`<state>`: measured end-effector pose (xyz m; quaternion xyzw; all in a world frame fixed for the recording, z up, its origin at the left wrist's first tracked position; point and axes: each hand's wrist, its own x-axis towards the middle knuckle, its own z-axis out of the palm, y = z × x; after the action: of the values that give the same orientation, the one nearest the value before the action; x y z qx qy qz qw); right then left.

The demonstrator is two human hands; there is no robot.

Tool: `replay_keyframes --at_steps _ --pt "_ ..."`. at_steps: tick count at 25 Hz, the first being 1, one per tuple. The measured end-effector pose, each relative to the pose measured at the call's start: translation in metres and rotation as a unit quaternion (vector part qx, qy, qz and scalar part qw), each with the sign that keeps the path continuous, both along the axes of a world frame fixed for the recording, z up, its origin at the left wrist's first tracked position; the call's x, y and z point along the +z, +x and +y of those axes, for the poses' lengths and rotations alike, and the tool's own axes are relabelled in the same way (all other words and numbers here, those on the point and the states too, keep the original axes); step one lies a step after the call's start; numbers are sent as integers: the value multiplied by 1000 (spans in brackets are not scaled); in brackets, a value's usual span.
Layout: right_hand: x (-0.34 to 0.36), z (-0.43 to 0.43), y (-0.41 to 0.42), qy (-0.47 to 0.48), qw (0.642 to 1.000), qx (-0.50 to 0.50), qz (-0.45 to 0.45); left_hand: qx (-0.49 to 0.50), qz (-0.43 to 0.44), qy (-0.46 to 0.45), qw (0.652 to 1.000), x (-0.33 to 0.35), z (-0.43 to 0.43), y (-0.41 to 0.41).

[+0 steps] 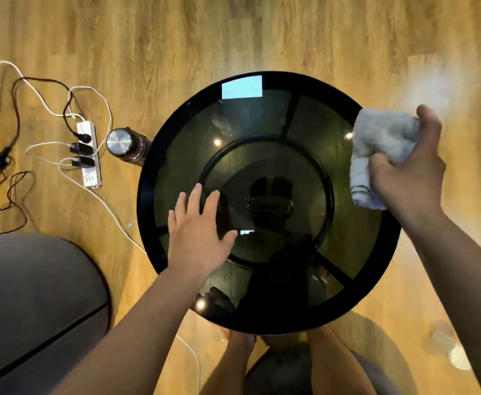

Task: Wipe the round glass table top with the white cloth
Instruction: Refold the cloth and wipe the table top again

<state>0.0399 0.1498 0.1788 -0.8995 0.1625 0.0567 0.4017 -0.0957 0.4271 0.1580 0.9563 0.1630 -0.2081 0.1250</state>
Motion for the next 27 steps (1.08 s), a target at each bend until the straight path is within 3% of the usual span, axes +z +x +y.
replay_keyframes --at_steps 5,10,12,14,16,18,20,21,23,25,27 --pt "-25 50 51 -169 969 178 13 51 24 25 998 -2 40 8" --pt "-40 166 57 -234 941 243 -4 89 -34 -8 995 -2 66 -10" --pt "-38 218 39 -229 905 358 -14 112 -76 -39 990 2 73 -16" --pt "-33 266 11 -193 840 506 11 173 -147 -96 969 10 79 -21" --pt "-25 292 -26 -78 787 605 98 276 -220 -133 926 18 88 -26" --pt "-16 284 -63 99 809 557 162 380 -241 -180 875 27 89 -27" --pt "-5 252 -84 267 864 369 215 442 -222 -283 822 37 79 -25" --pt "0 230 -89 339 873 265 230 446 -191 -352 800 43 68 -22" --pt "8 181 -88 431 870 94 221 363 -81 -455 809 54 30 -16" --pt "19 124 -82 462 863 19 202 253 -5 -492 833 66 -18 -9" --pt "31 61 -78 501 841 -20 202 213 14 -520 827 77 -61 7"
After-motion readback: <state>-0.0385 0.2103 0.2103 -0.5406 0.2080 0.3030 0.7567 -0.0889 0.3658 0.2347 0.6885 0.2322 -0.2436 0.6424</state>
